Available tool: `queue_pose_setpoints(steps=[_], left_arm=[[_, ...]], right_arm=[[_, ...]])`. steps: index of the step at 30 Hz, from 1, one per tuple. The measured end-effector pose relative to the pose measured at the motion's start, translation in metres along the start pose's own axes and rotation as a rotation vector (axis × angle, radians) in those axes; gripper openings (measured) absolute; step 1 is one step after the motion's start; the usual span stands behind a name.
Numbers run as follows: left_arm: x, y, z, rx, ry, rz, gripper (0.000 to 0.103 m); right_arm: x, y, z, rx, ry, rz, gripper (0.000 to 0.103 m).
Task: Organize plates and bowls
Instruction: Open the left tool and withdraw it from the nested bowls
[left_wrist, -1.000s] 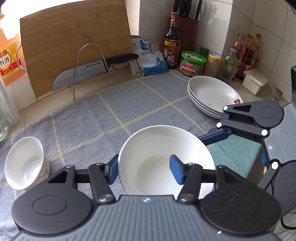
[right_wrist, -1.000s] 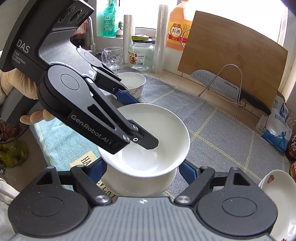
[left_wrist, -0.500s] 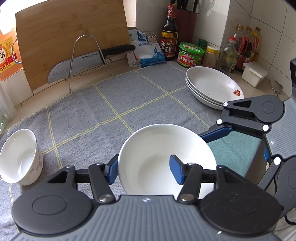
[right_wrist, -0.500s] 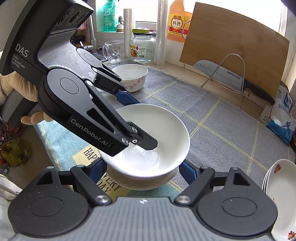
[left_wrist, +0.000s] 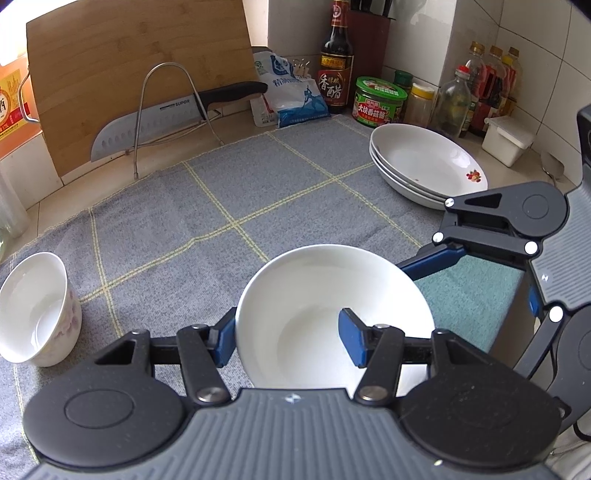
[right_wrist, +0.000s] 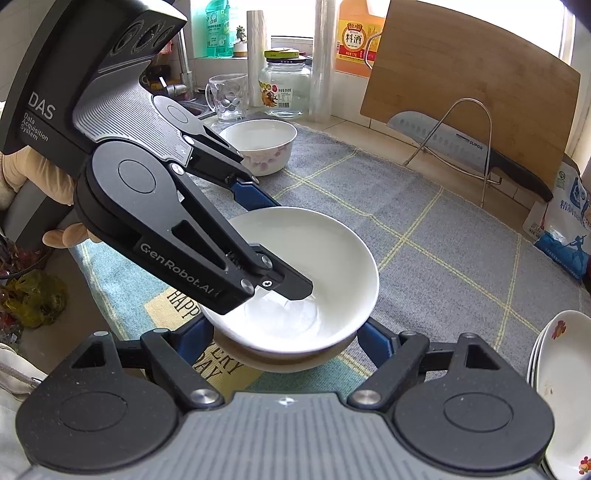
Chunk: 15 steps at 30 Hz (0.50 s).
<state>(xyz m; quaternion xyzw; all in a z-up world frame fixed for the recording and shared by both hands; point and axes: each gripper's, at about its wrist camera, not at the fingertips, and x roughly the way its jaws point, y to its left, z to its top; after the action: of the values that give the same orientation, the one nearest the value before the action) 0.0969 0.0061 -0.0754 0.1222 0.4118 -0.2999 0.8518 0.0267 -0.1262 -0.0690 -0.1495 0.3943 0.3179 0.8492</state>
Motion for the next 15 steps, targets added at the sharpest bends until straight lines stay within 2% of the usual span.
queue_pose_setpoints(steps=[10,11,13,15], left_arm=[[0.0029,0.0004,-0.0014,-0.001,0.0,0.001,0.058],[0.0028,0.0008,-0.002,0.0,-0.003,0.001,0.059],[0.0019,0.0008,-0.0023,0.001,-0.008,-0.002,0.065],[-0.0013,0.0019,-0.002,0.002,-0.024,0.01,0.074]], right_arm=[[0.0004,-0.0004,-0.0003,0.005,0.001,0.005,0.089],[0.0002,-0.0008,-0.0005,0.007,-0.002,0.007,0.089],[-0.003,-0.0013,-0.0004,0.012,-0.021,0.012,0.102],[-0.0069,-0.0019,0.0006,0.018,-0.041,0.023,0.103]])
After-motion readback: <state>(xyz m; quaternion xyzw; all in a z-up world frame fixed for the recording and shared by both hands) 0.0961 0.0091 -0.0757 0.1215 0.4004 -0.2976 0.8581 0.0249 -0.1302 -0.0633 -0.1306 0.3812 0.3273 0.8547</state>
